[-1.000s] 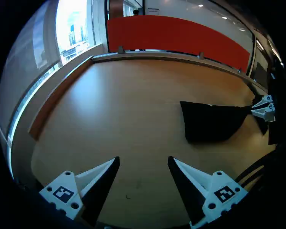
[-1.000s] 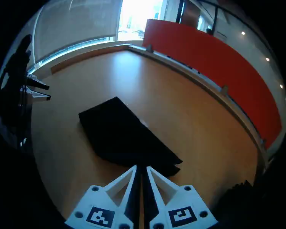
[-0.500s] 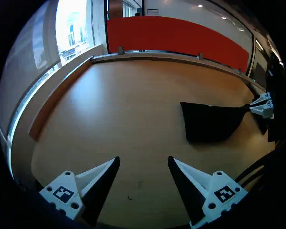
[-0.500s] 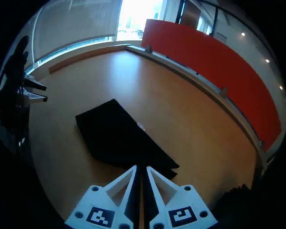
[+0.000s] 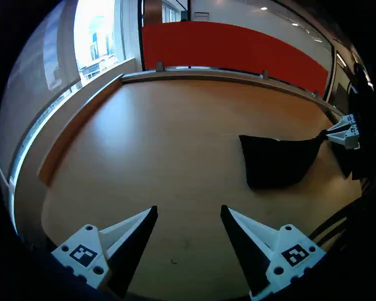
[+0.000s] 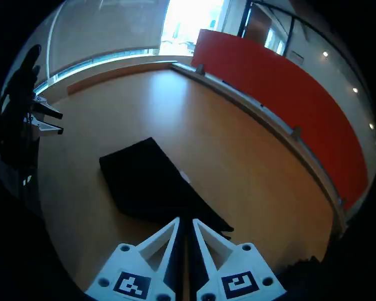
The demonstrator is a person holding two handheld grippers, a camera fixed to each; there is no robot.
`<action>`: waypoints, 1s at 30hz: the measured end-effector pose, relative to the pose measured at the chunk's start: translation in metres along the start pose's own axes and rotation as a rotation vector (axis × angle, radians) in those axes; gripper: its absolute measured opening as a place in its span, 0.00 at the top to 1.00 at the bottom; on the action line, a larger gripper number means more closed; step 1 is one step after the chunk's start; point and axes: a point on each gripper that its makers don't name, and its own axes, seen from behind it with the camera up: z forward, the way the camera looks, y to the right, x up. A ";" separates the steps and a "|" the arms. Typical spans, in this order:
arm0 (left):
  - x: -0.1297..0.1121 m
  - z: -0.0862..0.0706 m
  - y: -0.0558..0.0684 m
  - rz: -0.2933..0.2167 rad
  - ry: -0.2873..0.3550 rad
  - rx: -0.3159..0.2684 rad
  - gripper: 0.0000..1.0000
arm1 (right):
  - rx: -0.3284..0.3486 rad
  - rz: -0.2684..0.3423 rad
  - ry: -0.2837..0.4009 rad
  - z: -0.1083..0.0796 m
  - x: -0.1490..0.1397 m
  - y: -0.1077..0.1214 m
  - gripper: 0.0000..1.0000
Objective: Fold towel
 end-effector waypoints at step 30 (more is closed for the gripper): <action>-0.013 -0.009 -0.021 -0.109 0.023 0.034 0.07 | 0.235 -0.385 0.003 0.065 0.089 -0.096 0.98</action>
